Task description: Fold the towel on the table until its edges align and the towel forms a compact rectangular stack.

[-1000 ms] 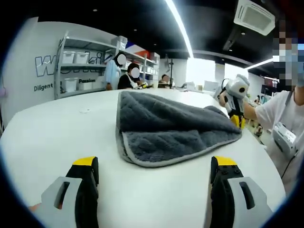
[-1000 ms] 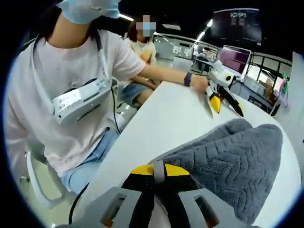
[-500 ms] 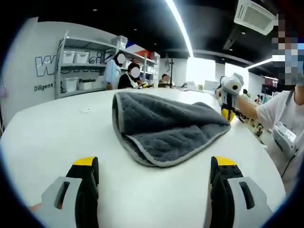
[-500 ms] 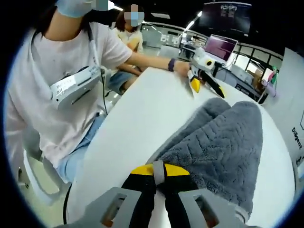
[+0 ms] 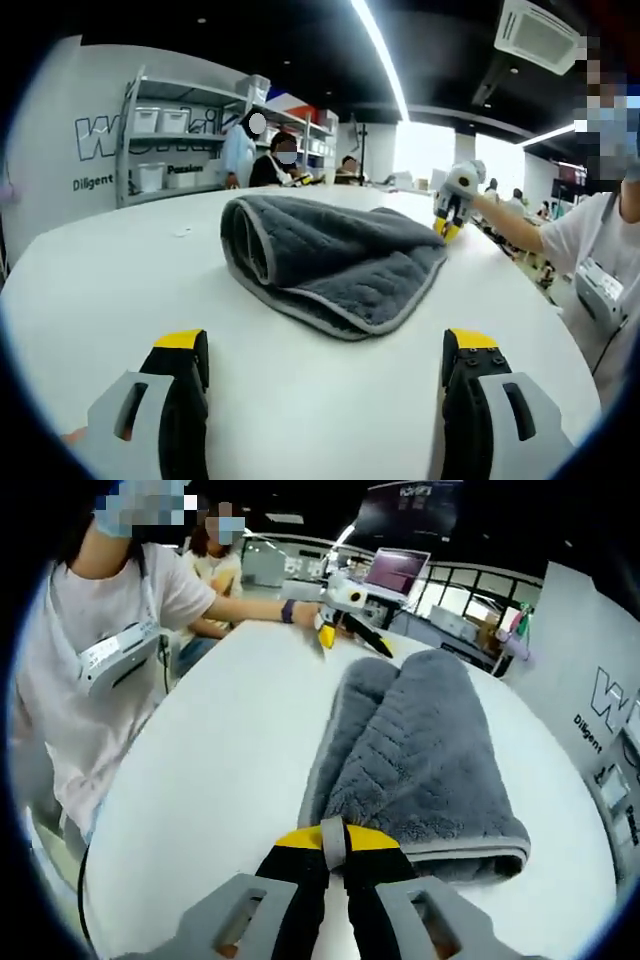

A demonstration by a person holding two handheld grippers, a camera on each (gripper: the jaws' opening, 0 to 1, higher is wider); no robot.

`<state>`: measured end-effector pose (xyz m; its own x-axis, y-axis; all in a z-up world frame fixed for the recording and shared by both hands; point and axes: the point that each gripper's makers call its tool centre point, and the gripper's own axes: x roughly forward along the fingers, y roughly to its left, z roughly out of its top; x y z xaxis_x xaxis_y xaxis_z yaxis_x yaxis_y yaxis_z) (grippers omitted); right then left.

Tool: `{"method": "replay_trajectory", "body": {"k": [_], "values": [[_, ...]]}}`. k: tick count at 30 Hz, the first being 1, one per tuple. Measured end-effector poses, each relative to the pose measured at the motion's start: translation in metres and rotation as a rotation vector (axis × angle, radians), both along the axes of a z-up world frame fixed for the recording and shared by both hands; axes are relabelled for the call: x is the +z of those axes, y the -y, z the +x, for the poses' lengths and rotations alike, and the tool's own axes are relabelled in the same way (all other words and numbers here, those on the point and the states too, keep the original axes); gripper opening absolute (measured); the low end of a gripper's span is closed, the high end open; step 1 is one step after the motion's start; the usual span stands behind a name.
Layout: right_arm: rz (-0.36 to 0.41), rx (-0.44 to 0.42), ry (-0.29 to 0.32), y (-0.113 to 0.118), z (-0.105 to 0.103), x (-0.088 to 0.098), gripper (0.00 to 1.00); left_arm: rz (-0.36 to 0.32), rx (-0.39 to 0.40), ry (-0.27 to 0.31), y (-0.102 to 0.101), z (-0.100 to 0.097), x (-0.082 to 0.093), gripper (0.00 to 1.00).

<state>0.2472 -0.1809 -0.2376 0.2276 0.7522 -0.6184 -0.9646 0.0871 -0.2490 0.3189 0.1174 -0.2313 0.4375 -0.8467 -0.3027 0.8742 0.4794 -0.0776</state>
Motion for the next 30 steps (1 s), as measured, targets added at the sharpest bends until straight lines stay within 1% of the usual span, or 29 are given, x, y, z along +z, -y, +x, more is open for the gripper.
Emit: {"method": "replay_trajectory", "body": {"k": [4,9,16,19,22,26,30], "values": [[0.027,-0.078,0.023,0.012,0.025,0.001,0.01,0.001,0.001,0.000,-0.001,0.001,0.000,0.96],[0.037,-0.156,0.073,0.025,0.053,0.001,0.01,0.000,0.002,-0.001,-0.001,0.003,0.001,0.96],[0.040,-0.211,0.115,0.039,0.084,0.002,0.02,-0.002,0.003,-0.002,0.000,0.002,0.001,0.95],[0.047,-0.226,0.121,0.044,0.096,0.002,0.02,-0.002,0.004,-0.002,0.001,0.002,0.001,0.95],[0.086,-0.249,0.100,0.047,0.102,0.002,0.02,-0.004,0.005,-0.004,0.001,0.001,0.001,0.95],[0.142,-0.243,0.085,0.048,0.101,0.002,0.02,-0.006,0.004,-0.004,0.001,0.001,0.001,0.95],[0.186,-0.205,0.115,0.047,0.099,0.003,0.02,-0.008,0.004,-0.005,0.000,0.002,0.001,0.95]]}}
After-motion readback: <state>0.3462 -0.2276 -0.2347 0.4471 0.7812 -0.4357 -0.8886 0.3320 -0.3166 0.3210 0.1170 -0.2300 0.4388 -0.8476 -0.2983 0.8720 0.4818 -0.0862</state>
